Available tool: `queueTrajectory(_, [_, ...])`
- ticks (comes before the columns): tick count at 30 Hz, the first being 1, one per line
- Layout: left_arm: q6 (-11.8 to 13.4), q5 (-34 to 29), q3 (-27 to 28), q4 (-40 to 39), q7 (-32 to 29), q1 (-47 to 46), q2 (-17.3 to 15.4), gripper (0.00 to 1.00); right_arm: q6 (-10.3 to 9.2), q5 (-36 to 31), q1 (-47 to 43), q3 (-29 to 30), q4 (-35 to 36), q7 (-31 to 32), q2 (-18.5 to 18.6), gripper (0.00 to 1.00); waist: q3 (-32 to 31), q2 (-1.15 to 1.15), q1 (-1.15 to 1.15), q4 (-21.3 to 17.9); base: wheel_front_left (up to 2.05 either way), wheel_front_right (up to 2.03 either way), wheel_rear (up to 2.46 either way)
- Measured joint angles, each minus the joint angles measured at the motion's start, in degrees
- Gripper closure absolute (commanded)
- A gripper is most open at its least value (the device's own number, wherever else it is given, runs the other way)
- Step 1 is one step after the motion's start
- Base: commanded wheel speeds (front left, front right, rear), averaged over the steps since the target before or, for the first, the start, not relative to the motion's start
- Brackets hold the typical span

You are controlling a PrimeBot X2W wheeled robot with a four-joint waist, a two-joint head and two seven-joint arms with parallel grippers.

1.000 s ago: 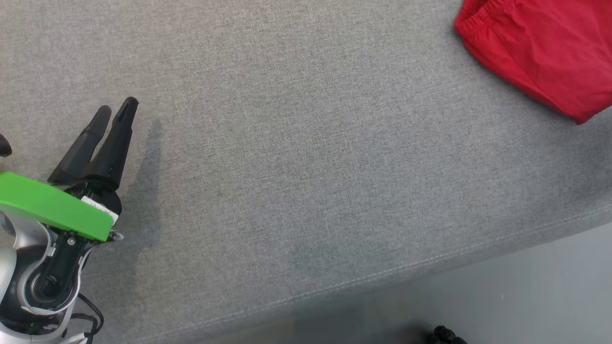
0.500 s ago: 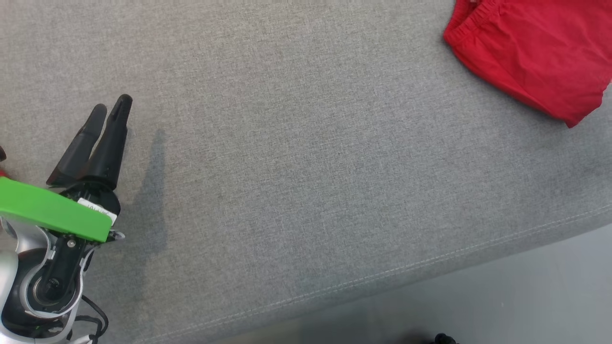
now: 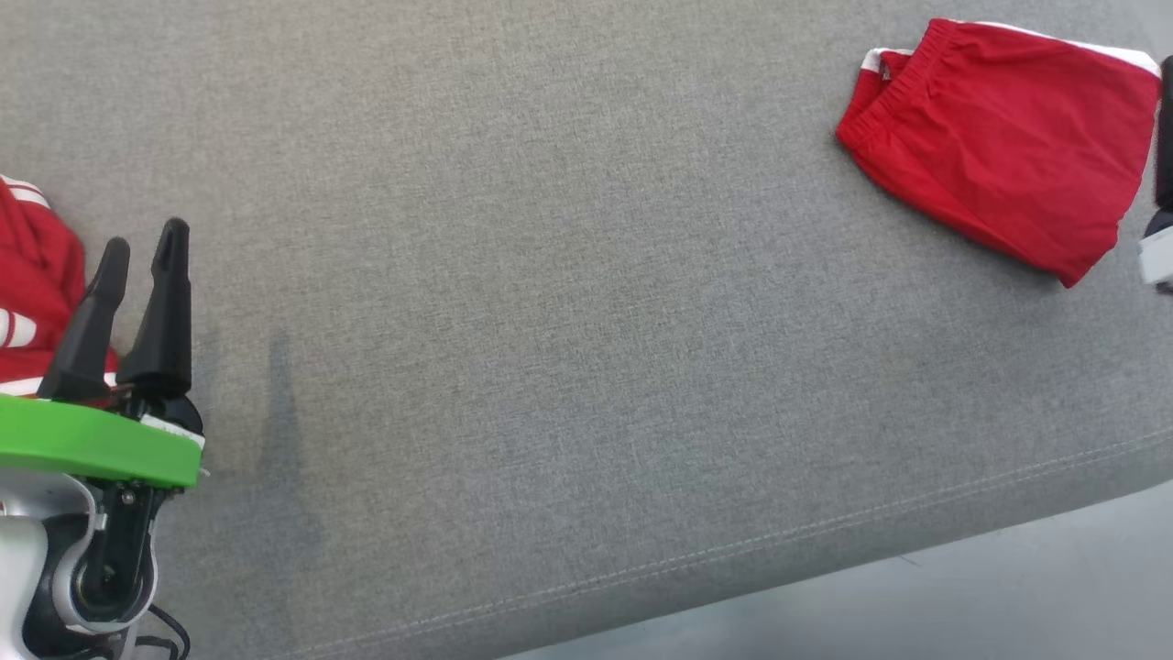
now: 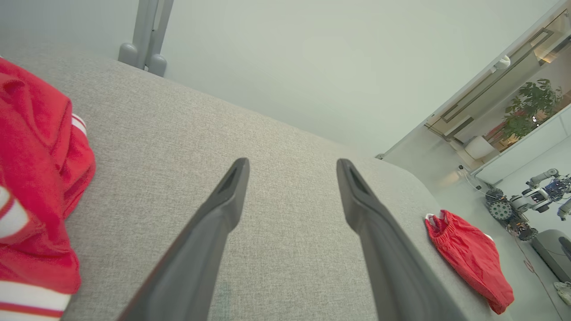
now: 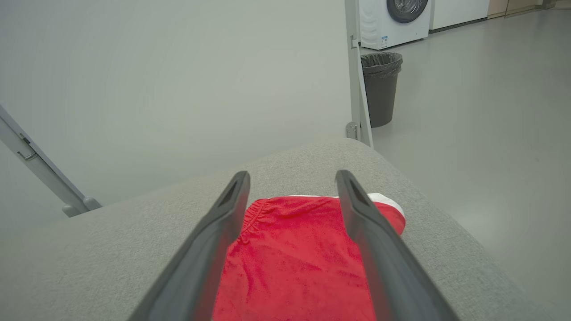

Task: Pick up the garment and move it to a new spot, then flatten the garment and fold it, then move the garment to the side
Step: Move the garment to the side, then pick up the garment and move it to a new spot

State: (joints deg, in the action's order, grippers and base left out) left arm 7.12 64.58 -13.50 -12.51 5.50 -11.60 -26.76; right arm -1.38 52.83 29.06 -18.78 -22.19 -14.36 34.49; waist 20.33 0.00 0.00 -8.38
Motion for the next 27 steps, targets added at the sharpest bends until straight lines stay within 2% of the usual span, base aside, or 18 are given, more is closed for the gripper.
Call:
queueTrajectory(6, [-0.6,-8.68,-4.88,3.14,2.29,2.88,-1.81,0.0,-2.83,-3.57,-5.0,-1.85,5.22,-0.09,-5.05,0.0,-3.59,0.0,0.0,1.79,0.0,0.0,0.0])
queueTrajectory(11, [-0.63,-10.28,-7.28,5.91,4.47,5.77,-1.0,0.0,-4.63,-8.51,-10.21,-3.75,8.29,-0.09,-8.96,0.0,-6.15,0.0,0.0,3.74,0.0,0.0,0.0])
queueTrajectory(18, [-0.62,-12.07,-6.9,7.93,6.59,6.41,0.24,0.0,-5.32,-14.65,-15.74,-7.72,9.21,-0.08,-11.07,0.0,-8.71,0.0,-0.01,6.21,0.0,0.0,0.0])
queueTrajectory(27, [-0.58,-12.98,-5.37,10.5,7.73,6.45,1.13,0.0,-5.71,-20.26,-16.21,-9.49,10.99,-0.08,-11.73,0.0,-10.32,0.0,-0.01,9.22,0.0,0.0,0.0])
